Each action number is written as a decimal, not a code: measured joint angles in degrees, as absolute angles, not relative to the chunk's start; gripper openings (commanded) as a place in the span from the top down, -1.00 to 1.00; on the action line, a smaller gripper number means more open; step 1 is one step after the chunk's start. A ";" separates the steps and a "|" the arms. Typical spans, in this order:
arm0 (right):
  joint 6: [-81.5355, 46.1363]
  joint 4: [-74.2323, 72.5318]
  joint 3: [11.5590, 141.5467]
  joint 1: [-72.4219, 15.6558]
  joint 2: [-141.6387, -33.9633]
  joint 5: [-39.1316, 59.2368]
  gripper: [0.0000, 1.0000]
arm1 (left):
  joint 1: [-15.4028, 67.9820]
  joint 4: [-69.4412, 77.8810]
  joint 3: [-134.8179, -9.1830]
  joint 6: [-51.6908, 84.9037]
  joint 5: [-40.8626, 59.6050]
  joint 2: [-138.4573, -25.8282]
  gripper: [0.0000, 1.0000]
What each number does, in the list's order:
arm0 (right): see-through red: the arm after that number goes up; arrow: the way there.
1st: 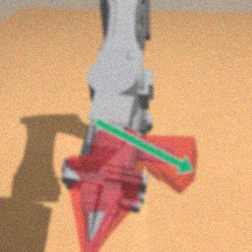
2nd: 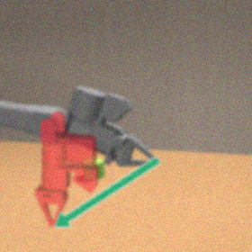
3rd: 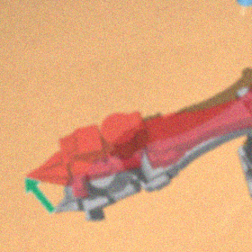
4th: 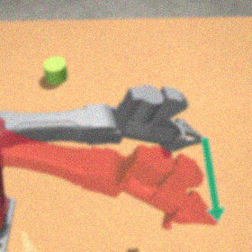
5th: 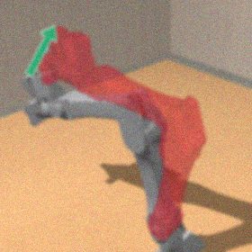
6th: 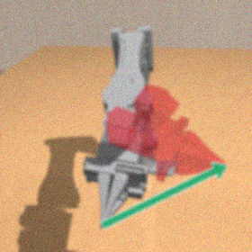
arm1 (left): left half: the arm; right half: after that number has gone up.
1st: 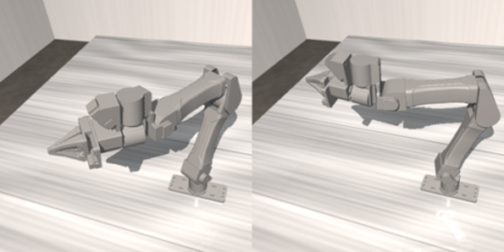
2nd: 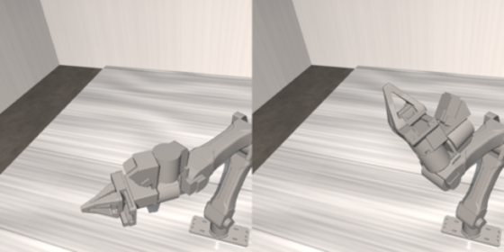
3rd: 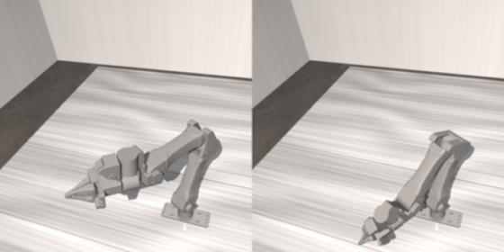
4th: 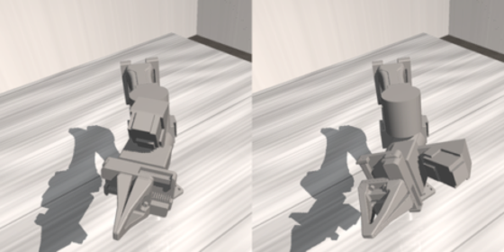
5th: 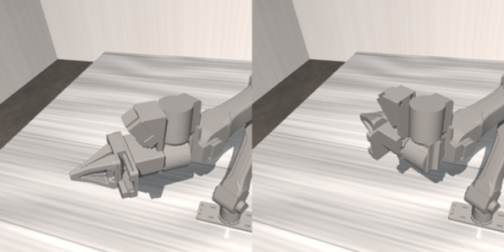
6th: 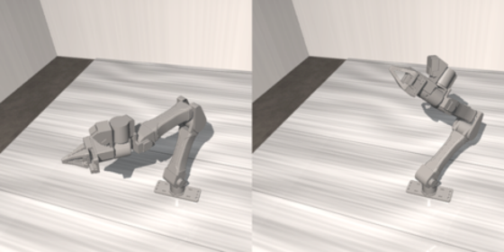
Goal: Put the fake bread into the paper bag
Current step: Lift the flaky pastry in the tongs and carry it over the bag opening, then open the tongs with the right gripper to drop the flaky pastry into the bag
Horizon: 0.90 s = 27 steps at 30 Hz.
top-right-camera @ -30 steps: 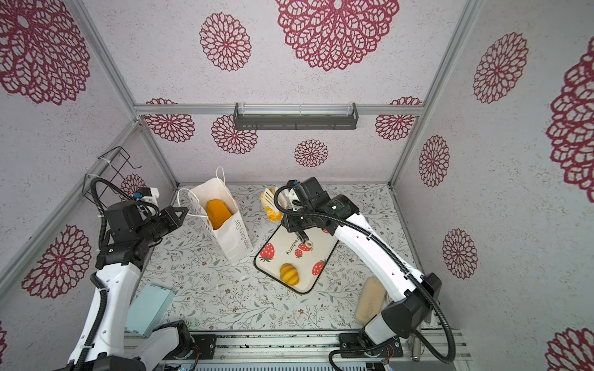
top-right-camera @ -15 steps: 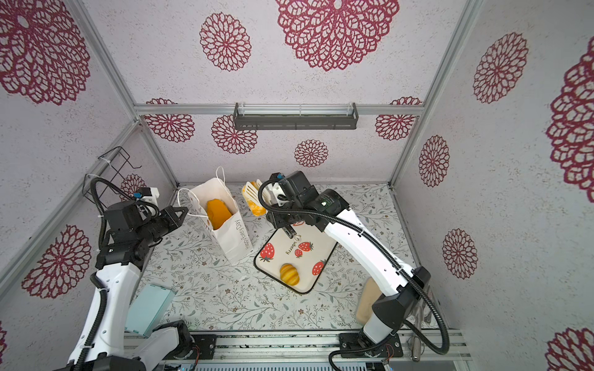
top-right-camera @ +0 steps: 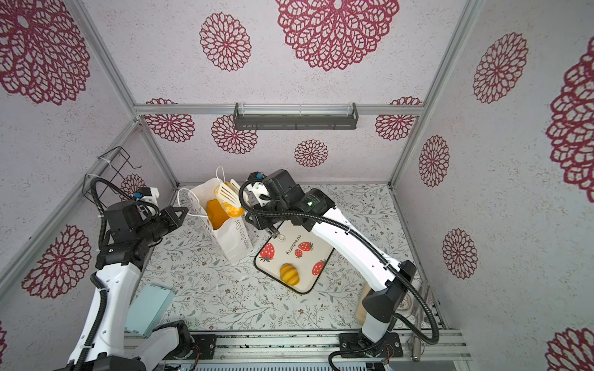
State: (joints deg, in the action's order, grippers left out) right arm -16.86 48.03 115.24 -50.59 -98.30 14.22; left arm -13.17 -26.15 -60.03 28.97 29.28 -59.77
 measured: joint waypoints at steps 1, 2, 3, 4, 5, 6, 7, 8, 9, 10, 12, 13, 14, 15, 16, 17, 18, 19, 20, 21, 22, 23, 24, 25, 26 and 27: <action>-16.62 47.75 115.70 -50.92 -98.87 14.44 0.36 | -13.17 -26.15 -60.03 28.97 29.26 -59.77 1.00; -16.58 47.62 116.03 -51.11 -99.33 14.72 0.36 | -13.17 -26.15 -60.03 28.97 29.26 -59.77 1.00; -16.56 47.57 116.53 -51.29 -99.92 15.05 0.36 | -13.17 -26.15 -60.03 28.97 29.26 -59.77 1.00; -16.53 47.46 116.95 -51.48 -100.51 15.29 0.36 | -13.17 -26.15 -60.03 28.97 29.26 -59.77 1.00; -16.53 47.37 117.38 -51.62 -101.06 15.42 0.36 | -13.17 -26.15 -60.03 28.97 29.26 -59.77 1.00; -16.53 47.33 117.89 -51.75 -101.65 15.62 0.35 | -13.17 -26.15 -60.03 28.97 29.26 -59.77 1.00; -16.53 47.27 118.34 -51.81 -102.24 15.79 0.35 | -13.17 -26.15 -60.03 28.97 29.26 -59.75 1.00; -16.53 47.20 118.93 -51.83 -102.87 15.88 0.35 | -13.17 -26.15 -60.03 28.97 29.26 -59.75 1.00; -16.53 47.29 119.61 -51.86 -103.53 15.88 0.35 | -13.17 -26.15 -60.03 28.97 29.26 -59.75 1.00; -16.51 47.68 121.03 -51.86 -104.57 15.77 0.34 | -13.17 -26.15 -60.03 28.97 29.26 -59.75 1.00; -16.32 48.75 124.79 -51.86 -107.09 15.18 0.34 | -13.17 -26.15 -60.03 28.97 29.26 -59.75 1.00; -16.12 49.12 126.80 -51.86 -108.44 14.98 0.33 | -13.17 -26.15 -60.03 28.97 29.26 -59.75 1.00; -16.05 49.54 128.44 -51.86 -109.58 14.76 0.33 | -13.17 -26.15 -60.03 28.97 29.26 -59.75 1.00; -16.03 50.06 129.86 -51.86 -110.61 14.59 0.33 | -13.17 -26.15 -60.03 28.97 29.26 -59.75 1.00; -15.99 50.50 131.15 -51.86 -111.61 14.35 0.32 | -13.17 -26.17 -60.03 28.97 29.26 -59.72 1.00; -15.94 50.98 131.98 -51.83 -112.29 14.06 0.32 | -13.17 -26.15 -60.03 28.97 29.26 -59.70 1.00; -15.92 51.68 132.97 -51.79 -113.08 13.69 0.31 | -13.17 -26.17 -60.03 28.97 29.26 -59.70 1.00; -15.90 52.27 133.62 -51.75 -113.73 13.58 0.31 | -13.17 -26.17 -60.03 28.97 29.23 -59.66 1.00; -15.90 52.73 134.04 -51.72 -114.15 13.50 0.30 | -13.17 -26.15 -60.03 28.97 29.23 -59.64 1.00; -15.88 53.15 134.28 -51.68 -114.54 13.41 0.29 | -13.17 -26.15 -60.03 28.97 29.21 -59.64 1.00; -15.88 53.52 134.34 -51.68 -114.76 13.32 0.27 | -13.17 -26.17 -60.03 28.97 29.19 -59.64 1.00; -15.88 53.98 134.34 -51.64 -114.91 13.30 0.25 | -13.17 -26.17 -60.03 28.97 29.17 -59.64 1.00; -15.86 54.37 134.34 -51.64 -115.00 13.28 0.24 | -13.17 -26.17 -60.03 28.97 29.15 -59.64 1.00; -15.84 54.65 134.34 -51.64 -115.09 13.28 0.23 | -13.17 -26.15 -60.03 28.97 29.10 -59.64 1.00; -15.86 54.83 134.34 -51.64 -115.13 13.30 0.22 | -13.17 -26.15 -60.03 28.97 29.10 -59.64 1.00; -15.84 55.05 134.34 -51.64 -115.13 13.28 0.21 | -13.17 -26.17 -60.03 28.97 29.10 -59.64 1.00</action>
State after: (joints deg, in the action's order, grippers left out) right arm -15.84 55.05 134.34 -51.64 -115.13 13.28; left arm -13.17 -26.17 -60.03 28.97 29.10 -59.64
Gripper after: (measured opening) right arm 0.390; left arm 0.052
